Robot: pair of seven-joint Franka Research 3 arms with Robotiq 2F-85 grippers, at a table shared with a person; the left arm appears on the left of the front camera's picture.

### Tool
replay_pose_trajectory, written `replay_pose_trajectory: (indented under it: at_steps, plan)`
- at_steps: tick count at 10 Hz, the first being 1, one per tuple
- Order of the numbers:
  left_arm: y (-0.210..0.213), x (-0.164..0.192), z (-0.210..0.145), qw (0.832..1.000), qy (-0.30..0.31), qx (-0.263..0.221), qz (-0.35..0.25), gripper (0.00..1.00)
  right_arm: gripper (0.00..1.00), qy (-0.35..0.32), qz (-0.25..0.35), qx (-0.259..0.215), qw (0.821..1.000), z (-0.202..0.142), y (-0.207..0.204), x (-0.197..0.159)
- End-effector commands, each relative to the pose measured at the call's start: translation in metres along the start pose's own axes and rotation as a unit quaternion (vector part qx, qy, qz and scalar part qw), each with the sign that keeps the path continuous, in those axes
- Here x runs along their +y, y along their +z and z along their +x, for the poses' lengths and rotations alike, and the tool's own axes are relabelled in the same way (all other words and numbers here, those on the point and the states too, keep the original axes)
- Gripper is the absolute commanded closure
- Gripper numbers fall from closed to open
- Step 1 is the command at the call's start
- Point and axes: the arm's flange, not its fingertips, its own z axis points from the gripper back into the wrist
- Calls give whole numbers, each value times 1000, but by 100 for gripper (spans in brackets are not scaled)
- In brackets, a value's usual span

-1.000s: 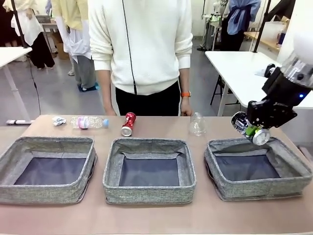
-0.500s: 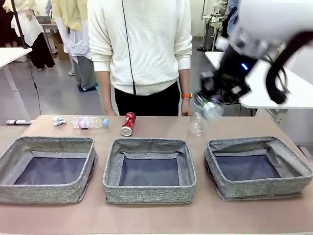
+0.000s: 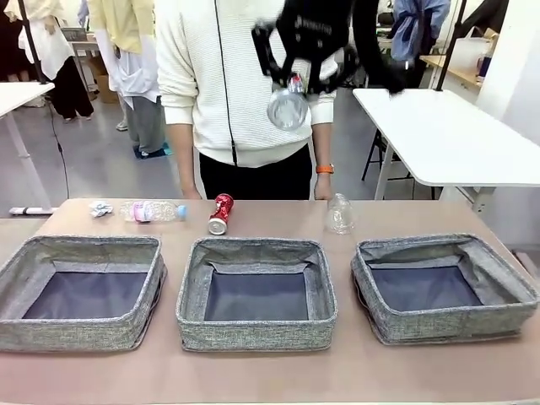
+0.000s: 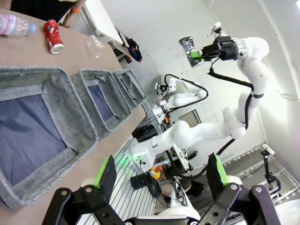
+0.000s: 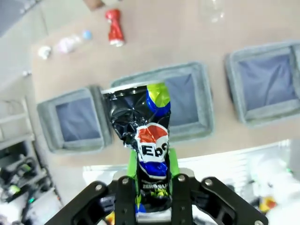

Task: Sort the waste into the appropriate baskets.
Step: Pick up the waste item pointed out by the person.

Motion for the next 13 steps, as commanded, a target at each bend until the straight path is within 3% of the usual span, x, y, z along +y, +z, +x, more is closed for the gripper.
replay_pose_trajectory:
  at_steps: [1, 3, 4, 13]
  plan:
    - [-1, -2, 2, 1000, -11, -5, -8, 0, 72, 23, -9, -33, 999, 4, 31, 7]
    - [-1, -2, 2, 1000, -11, -5, -8, 0, 72, -1, -15, -52, 999, 6, 44, 13]
    - [-1, -2, 2, 1000, -11, -5, -8, 0, 72, 14, -1, -32, 999, -1, 37, 4]
    - [-1, -2, 2, 1000, -11, -5, -8, 0, 72, 14, -1, -32, 999, -1, 37, 4]
